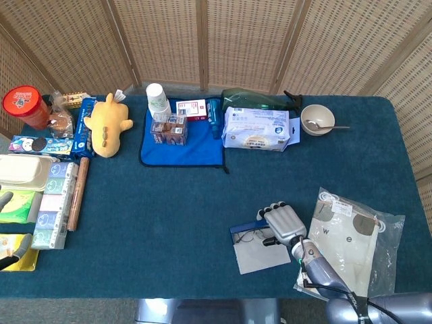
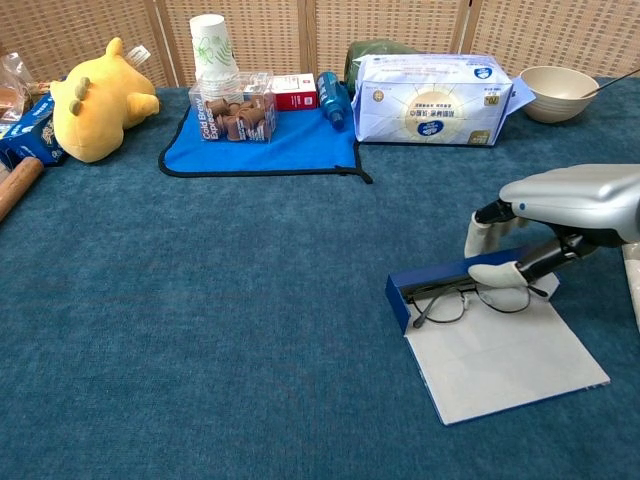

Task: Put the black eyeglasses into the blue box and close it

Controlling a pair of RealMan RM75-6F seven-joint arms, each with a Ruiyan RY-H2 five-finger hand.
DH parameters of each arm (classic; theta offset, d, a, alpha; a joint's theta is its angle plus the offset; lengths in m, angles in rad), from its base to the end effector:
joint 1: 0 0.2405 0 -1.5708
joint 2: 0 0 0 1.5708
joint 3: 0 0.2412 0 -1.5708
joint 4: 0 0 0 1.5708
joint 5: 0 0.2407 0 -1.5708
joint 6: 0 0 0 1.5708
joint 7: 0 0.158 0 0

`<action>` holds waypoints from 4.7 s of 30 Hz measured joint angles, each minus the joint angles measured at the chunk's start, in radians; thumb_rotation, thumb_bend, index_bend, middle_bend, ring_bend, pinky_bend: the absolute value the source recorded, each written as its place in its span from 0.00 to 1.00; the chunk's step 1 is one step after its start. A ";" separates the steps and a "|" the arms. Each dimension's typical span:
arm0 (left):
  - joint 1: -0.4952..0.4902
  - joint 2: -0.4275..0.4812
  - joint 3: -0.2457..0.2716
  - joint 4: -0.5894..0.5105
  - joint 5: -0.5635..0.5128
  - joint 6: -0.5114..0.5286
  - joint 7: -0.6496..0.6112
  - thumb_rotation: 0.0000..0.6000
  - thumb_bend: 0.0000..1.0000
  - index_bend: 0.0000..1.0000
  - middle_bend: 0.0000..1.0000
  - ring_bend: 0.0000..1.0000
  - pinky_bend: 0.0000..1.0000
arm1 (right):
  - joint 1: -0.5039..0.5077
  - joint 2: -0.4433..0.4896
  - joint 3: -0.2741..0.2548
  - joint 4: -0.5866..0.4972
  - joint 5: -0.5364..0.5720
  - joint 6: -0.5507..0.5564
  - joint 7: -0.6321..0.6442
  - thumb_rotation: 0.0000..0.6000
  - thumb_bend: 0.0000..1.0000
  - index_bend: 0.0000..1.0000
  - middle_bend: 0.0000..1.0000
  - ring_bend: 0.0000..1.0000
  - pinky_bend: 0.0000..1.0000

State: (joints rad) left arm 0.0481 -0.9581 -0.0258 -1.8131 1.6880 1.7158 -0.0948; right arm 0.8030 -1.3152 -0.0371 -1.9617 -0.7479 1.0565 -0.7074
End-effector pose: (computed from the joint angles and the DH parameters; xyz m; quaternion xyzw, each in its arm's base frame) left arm -0.2642 0.1480 0.1728 -0.5562 -0.3660 -0.4867 0.5655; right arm -0.1438 -0.2658 -0.0308 0.7976 -0.4012 0.2074 0.3998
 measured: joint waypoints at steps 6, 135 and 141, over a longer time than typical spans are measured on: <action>-0.002 -0.003 0.002 0.002 0.003 0.000 -0.002 0.89 0.32 0.07 0.00 0.00 0.00 | -0.026 0.013 -0.022 -0.037 -0.015 0.036 0.002 0.23 0.36 0.30 0.33 0.24 0.24; 0.030 -0.041 -0.017 0.239 -0.062 0.081 -0.299 0.89 0.32 0.04 0.00 0.00 0.00 | -0.706 -0.201 -0.301 0.371 -1.074 0.513 0.259 0.84 0.12 0.00 0.09 0.01 0.17; 0.038 -0.048 -0.022 0.259 -0.059 0.107 -0.317 0.88 0.32 0.04 0.00 0.00 0.00 | -0.757 -0.235 -0.301 0.458 -1.129 0.550 0.294 0.86 0.12 0.00 0.08 0.00 0.16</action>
State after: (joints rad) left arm 0.0861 -1.0063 -0.0474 -1.5541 1.6288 1.8228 -0.4118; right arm 0.0462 -1.5506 -0.3383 -1.5038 -1.8766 1.6068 -0.4130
